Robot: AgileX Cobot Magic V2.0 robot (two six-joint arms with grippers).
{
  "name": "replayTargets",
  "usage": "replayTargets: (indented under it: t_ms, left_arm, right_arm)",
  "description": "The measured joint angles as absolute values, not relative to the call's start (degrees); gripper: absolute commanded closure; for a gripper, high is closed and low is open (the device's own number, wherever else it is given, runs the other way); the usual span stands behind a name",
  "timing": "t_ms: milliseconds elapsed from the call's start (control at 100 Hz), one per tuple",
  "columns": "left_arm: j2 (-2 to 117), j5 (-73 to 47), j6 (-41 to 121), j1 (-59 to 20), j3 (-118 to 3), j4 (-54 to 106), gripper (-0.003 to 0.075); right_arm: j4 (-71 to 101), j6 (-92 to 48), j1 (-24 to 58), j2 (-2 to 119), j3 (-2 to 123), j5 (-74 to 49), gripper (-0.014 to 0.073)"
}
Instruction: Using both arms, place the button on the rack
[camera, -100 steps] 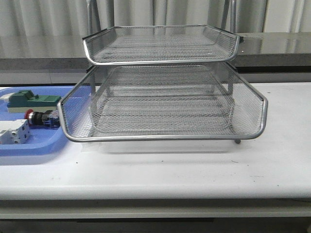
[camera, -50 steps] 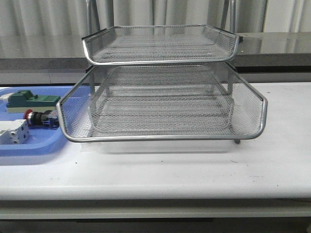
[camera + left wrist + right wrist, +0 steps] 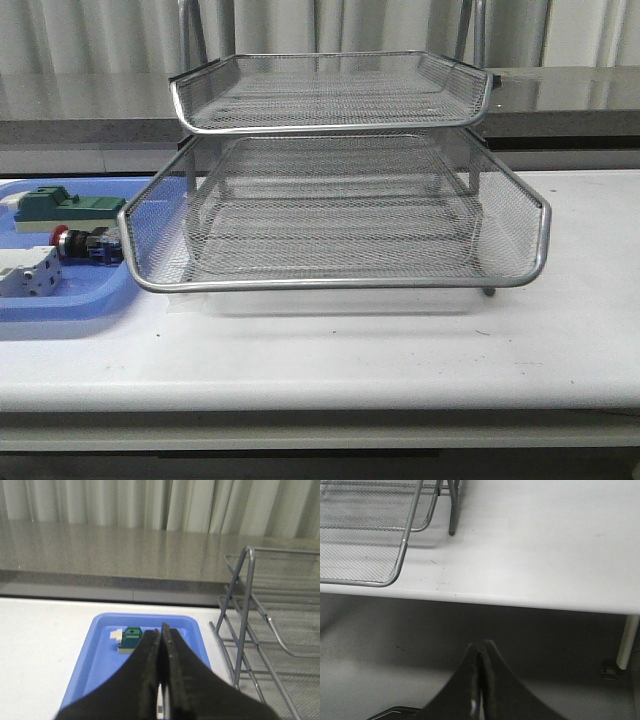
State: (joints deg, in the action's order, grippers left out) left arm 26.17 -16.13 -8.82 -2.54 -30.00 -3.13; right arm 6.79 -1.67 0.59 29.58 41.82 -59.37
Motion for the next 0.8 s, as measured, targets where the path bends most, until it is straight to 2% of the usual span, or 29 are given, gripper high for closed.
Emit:
replayTargets:
  t_ms: [410, 690, 760, 800]
  left_arm:
    - [59.9, -30.8, -4.4, -2.5, -53.6, -3.3, 0.074]
    - [74.0, -32.7, -4.1, -2.5, -60.2, -3.3, 0.0738]
    - [75.9, -33.0, -4.1, -2.5, -60.6, -3.3, 0.0712]
    - [76.6, -33.4, -3.9, -2.5, -60.7, -3.3, 0.0669]
  right_arm:
    - [6.8, -1.7, 0.6, 29.6, 41.8, -59.4, 0.0663]
    - [6.8, -1.6, 0.6, 29.6, 41.8, -59.4, 0.0663]
    - [6.8, -1.6, 0.6, 29.6, 41.8, -59.4, 0.0663]
    - [6.8, -1.6, 0.6, 29.6, 41.8, -59.4, 0.0663]
